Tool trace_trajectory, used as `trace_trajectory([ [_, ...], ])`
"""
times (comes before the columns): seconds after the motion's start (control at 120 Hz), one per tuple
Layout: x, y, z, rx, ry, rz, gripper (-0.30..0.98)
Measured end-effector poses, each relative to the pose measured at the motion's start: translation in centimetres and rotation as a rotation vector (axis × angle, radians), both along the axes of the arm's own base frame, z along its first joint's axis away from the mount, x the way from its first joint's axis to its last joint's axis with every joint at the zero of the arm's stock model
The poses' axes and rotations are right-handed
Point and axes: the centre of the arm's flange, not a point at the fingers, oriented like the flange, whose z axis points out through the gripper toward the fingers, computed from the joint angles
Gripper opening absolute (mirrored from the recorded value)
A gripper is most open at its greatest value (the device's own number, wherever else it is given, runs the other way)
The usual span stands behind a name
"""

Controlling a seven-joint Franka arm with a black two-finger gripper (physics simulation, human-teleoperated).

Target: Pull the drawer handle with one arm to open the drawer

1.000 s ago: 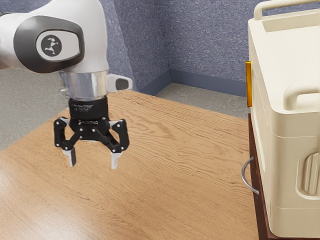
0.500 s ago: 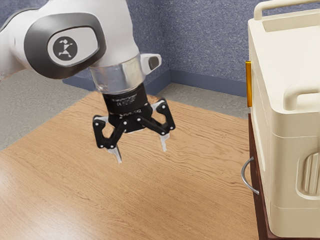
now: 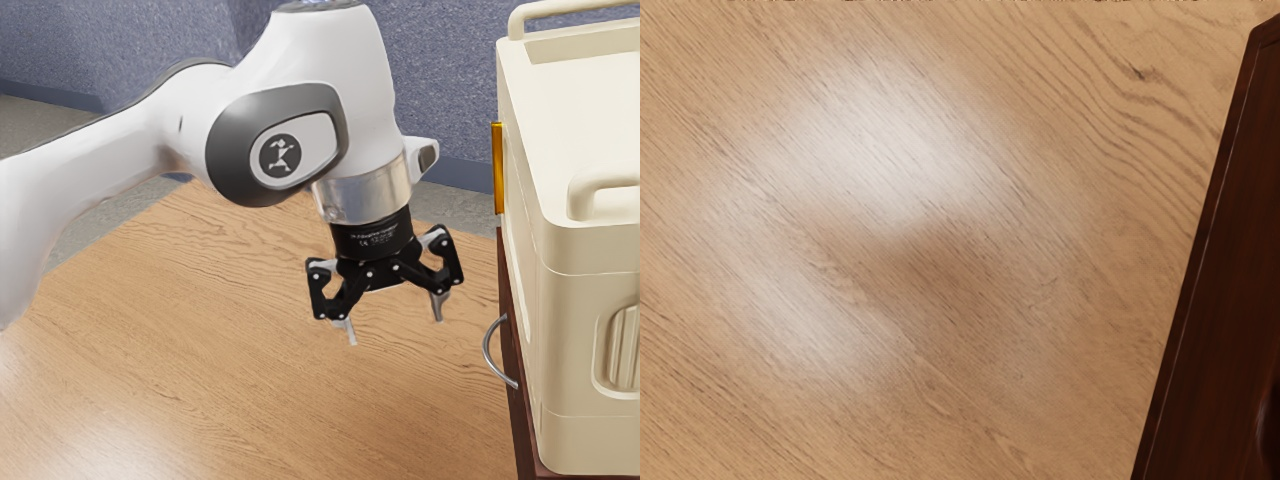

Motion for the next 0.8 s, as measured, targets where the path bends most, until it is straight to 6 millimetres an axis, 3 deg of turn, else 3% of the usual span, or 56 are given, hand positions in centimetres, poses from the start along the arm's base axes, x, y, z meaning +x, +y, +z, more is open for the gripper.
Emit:
trace_trajectory([
  [0.192,1.1,0.2,-0.6,-0.005,-0.019,0.008,0.69],
  [0.4,0.0,-2.5,-1.0,-0.013,-0.041,-0.048,0.69],
  [0.633,0.0,-3.8,-1.0,-0.024,-0.068,-0.073,0.69],
  [0.8,-1.2,-3.9,-2.0,-0.029,-0.072,-0.084,0.69],
])
